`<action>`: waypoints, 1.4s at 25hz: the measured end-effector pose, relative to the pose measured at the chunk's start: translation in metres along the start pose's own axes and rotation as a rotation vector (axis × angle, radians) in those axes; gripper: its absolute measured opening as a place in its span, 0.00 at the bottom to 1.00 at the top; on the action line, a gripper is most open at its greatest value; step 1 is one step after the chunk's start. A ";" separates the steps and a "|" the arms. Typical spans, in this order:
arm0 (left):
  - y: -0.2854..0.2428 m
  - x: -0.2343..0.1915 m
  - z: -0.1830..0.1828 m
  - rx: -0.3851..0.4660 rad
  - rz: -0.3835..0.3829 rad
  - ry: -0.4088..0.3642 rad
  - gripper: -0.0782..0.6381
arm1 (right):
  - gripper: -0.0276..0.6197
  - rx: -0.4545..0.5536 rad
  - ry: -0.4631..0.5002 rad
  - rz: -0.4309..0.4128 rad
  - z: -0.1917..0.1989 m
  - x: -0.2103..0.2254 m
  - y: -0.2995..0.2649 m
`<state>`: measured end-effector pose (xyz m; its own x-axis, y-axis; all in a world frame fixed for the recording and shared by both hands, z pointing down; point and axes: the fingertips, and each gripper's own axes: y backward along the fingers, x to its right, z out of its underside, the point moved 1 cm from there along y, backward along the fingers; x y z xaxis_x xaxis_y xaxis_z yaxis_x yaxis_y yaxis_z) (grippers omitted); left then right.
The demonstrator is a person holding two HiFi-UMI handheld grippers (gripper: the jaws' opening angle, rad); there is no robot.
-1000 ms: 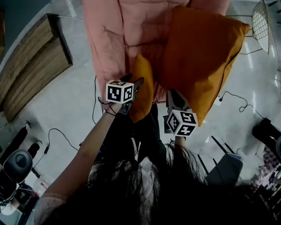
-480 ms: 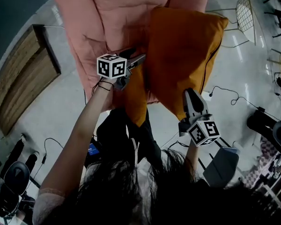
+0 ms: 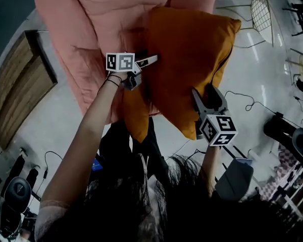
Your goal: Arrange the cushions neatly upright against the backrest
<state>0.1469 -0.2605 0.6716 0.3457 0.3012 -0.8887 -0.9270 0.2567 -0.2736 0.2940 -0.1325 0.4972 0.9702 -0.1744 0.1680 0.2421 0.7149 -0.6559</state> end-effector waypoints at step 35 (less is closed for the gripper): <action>0.188 0.177 -0.135 0.459 -0.011 -0.549 0.15 | 0.13 0.343 0.019 0.071 -0.112 -0.027 -0.010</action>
<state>0.0146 -0.2828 0.4137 0.4900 0.6841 -0.5403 -0.8097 0.5867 0.0086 0.2658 -0.2108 0.4164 0.9853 -0.1263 0.1146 0.1610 0.9110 -0.3798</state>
